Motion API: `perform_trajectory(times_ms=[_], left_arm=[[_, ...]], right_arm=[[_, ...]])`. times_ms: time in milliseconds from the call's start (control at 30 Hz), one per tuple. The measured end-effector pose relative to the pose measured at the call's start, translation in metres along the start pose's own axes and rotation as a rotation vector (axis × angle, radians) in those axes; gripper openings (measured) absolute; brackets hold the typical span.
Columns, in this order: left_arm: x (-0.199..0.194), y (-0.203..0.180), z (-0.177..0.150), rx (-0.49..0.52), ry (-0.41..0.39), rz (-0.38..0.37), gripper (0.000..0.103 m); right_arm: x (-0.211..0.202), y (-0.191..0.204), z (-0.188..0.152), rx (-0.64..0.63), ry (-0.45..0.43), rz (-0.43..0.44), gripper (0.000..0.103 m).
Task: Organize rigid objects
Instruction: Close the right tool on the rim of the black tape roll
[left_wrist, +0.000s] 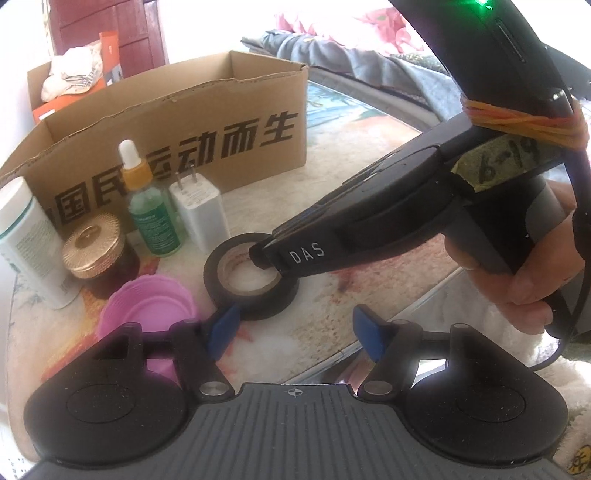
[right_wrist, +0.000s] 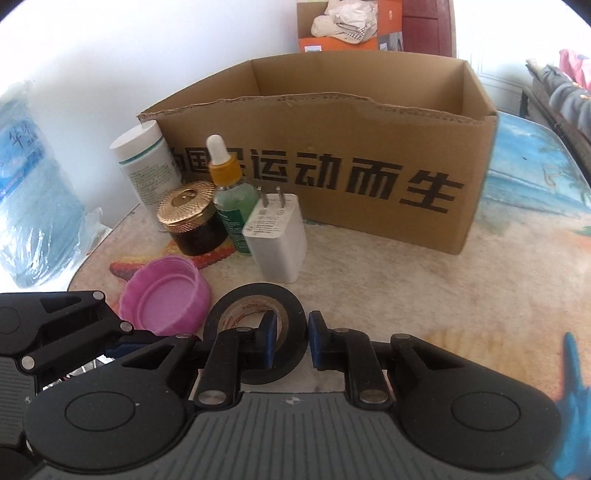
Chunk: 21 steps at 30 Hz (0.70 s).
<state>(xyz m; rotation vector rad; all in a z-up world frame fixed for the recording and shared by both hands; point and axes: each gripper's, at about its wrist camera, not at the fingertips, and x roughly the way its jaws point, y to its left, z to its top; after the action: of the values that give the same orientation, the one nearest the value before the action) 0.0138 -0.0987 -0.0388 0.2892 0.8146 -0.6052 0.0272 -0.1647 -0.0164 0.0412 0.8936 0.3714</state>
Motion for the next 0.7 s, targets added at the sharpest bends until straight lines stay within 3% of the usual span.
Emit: perform_trajectory(times_ms=[400, 600, 700], left_arm=[[0.022, -0.022, 0.019, 0.068, -0.041, -0.062, 0.076], [0.039, -0.024, 0.026, 0.052, -0.025, -0.118, 0.076], [0.041, -0.018, 0.027, 0.028, -0.034, -0.134, 0.081]], right_arm=[[-0.036, -0.056, -0.024, 0.165, -0.026, -0.158, 0.02], [-0.042, -0.067, -0.035, 0.223, -0.065, -0.155, 0.02], [-0.043, -0.069, -0.037, 0.231, -0.08, -0.143, 0.02]])
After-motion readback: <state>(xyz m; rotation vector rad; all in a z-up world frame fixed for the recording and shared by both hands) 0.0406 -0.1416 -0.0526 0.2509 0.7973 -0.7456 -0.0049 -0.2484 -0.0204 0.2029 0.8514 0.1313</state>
